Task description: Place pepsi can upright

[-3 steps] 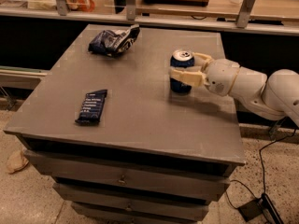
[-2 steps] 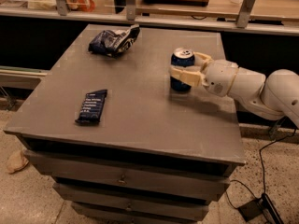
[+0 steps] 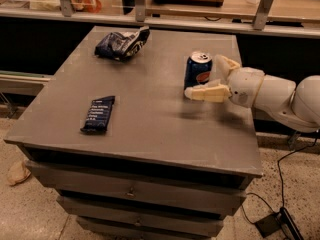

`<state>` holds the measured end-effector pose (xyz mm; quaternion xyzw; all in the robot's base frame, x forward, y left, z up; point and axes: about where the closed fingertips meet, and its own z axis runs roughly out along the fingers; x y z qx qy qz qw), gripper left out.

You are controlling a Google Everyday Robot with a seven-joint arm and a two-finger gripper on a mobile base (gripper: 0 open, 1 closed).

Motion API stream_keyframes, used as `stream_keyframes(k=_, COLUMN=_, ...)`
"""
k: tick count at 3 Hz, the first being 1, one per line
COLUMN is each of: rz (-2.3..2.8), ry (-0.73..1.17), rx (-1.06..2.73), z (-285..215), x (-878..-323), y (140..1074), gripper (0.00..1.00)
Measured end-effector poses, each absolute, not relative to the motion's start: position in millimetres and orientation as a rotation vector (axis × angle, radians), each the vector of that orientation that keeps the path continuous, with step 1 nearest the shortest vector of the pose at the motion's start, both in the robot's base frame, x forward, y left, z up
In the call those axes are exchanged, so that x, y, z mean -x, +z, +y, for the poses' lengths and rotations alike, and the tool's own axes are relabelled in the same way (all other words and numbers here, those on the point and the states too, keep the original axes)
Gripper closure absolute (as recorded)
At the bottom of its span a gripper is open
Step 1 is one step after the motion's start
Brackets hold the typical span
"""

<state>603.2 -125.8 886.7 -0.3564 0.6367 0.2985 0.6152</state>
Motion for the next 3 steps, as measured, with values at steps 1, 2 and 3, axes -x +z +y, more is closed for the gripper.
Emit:
stream_keyframes(k=1, rz=1.506, ry=0.658, rx=0.819, z=-138, x=-595, y=885, gripper=0.0)
stream_keyframes(k=2, rz=1.566, ry=0.601, rx=0.824, z=-161, x=-583, y=883, gripper=0.0)
stream_keyframes(k=3, rz=1.566, ry=0.601, rx=0.824, z=-161, x=-583, y=883, gripper=0.0)
